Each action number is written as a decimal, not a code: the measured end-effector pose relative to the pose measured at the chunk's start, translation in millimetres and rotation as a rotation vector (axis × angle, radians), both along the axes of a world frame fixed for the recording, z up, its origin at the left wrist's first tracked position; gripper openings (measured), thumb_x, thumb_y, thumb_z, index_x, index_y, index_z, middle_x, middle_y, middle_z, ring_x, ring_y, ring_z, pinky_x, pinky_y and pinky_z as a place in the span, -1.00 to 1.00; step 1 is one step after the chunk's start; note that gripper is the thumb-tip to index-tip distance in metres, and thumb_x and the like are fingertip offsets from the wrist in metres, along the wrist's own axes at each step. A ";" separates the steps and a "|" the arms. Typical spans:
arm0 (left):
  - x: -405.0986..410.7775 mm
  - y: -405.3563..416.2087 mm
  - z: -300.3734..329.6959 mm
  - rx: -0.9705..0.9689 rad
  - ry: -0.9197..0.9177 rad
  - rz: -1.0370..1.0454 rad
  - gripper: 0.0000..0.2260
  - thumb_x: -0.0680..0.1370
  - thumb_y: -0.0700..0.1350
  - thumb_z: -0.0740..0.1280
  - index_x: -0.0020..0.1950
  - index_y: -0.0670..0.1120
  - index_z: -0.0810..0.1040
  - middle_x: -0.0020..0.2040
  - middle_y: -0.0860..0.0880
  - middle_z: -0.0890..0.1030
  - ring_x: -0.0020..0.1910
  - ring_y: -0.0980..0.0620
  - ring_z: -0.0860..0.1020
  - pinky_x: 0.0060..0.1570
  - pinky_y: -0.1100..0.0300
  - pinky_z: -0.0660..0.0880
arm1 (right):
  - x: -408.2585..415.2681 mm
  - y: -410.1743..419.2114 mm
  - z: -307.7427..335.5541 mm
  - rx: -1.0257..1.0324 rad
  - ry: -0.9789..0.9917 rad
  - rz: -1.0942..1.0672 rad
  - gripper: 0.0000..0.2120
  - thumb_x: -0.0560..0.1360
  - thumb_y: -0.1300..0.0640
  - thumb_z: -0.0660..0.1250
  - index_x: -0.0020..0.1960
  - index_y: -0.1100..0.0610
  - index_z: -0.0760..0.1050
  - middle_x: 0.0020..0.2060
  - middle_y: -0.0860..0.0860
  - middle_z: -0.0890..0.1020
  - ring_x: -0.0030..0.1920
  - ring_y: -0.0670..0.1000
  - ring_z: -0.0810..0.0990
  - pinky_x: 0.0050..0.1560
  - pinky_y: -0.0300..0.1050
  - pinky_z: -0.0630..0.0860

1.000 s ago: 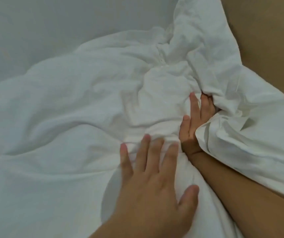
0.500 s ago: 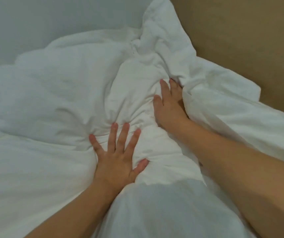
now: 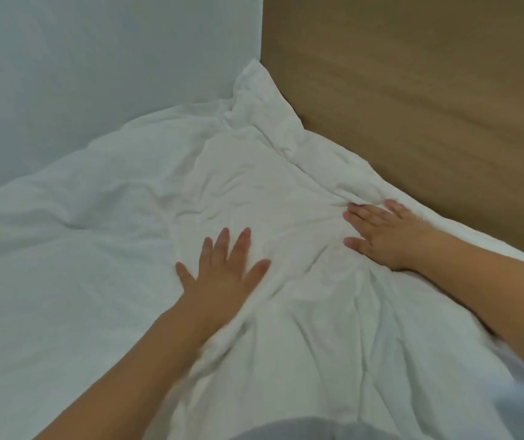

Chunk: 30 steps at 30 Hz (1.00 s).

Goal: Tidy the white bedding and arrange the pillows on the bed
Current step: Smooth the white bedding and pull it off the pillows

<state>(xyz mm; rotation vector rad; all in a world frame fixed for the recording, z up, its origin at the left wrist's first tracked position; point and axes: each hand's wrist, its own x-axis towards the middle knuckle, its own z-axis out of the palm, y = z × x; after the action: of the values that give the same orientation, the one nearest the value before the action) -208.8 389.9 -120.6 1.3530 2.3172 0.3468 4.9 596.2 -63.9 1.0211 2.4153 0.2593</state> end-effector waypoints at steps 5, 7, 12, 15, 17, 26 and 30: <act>102.1 -93.9 4.2 0.045 0.054 -0.332 -0.24 0.05 0.55 -0.59 0.28 0.56 -0.40 0.46 0.28 -0.46 0.46 0.02 -0.50 0.31 -0.49 -0.26 | -26.4 -17.6 32.0 0.037 0.090 -0.146 -0.45 0.63 -0.14 -0.05 0.57 0.01 0.02 0.58 -0.01 -0.03 0.55 0.07 0.01 0.48 0.25 -0.02; 103.0 -75.2 -17.5 -0.064 0.026 -0.311 -0.10 0.02 0.56 -0.59 0.38 0.46 -0.39 0.45 0.25 -0.49 0.41 0.00 -0.57 0.26 -0.51 -0.34 | -26.0 -50.7 52.0 -0.027 0.285 -0.219 -0.44 0.60 -0.17 0.05 0.54 -0.02 0.07 0.54 0.03 0.12 0.49 0.15 0.19 0.42 0.19 0.18; 91.7 -46.3 -45.8 -0.204 0.070 -0.256 -0.32 0.52 0.41 -0.01 0.47 0.34 -0.36 0.49 0.21 -0.43 0.44 -0.05 -0.52 0.22 -0.52 -0.34 | 31.2 -158.7 89.9 -0.046 0.312 -0.146 -0.20 0.41 -0.48 0.04 0.46 0.01 0.22 0.34 0.04 0.36 0.30 0.11 0.36 0.31 0.02 0.31; 90.6 -52.9 -26.0 -0.207 0.009 -0.213 -0.33 0.52 0.39 0.05 0.50 0.35 -0.26 0.52 0.25 -0.31 0.49 0.01 -0.42 0.28 -0.47 -0.31 | 62.1 -191.3 98.4 0.015 0.273 -0.088 -0.24 0.34 -0.52 0.02 0.29 -0.01 0.35 0.17 -0.02 0.40 0.19 0.04 0.35 0.29 -0.07 0.23; 87.2 -60.3 0.5 -0.157 -0.106 -0.181 -0.32 0.48 0.42 0.05 0.53 0.31 -0.13 0.55 0.23 -0.15 0.54 0.03 -0.25 0.39 -0.40 -0.22 | 75.2 -198.5 100.1 0.039 0.300 -0.051 -0.41 0.41 -0.44 0.08 0.21 -0.03 0.36 0.08 -0.05 0.41 0.11 0.02 0.37 0.22 -0.09 0.25; 122.4 -116.4 100.6 0.196 -0.229 -0.155 -0.41 0.50 0.41 -0.09 0.51 0.29 0.02 0.52 0.21 0.12 0.50 0.07 0.14 0.49 -0.09 0.08 | 92.9 -157.3 158.7 0.058 0.166 -0.135 -0.93 0.49 0.22 0.21 -0.09 0.07 0.43 -0.27 -0.03 0.48 -0.27 0.01 0.48 -0.39 -0.16 0.32; 166.3 -132.5 130.0 0.310 -0.044 -0.294 -0.38 0.52 0.38 0.04 0.52 0.24 -0.06 0.50 0.18 0.11 0.42 0.09 0.20 0.41 0.06 0.22 | 99.5 -133.2 203.6 0.229 0.264 -0.143 -0.88 0.49 0.21 0.24 -0.07 0.12 0.55 -0.23 0.06 0.58 -0.22 0.09 0.57 -0.27 -0.07 0.53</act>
<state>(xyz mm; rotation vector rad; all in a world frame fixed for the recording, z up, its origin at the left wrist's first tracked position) -42.5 257.4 9.4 1.7856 2.0481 0.6520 104.4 463.0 139.7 1.4025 2.5721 0.3787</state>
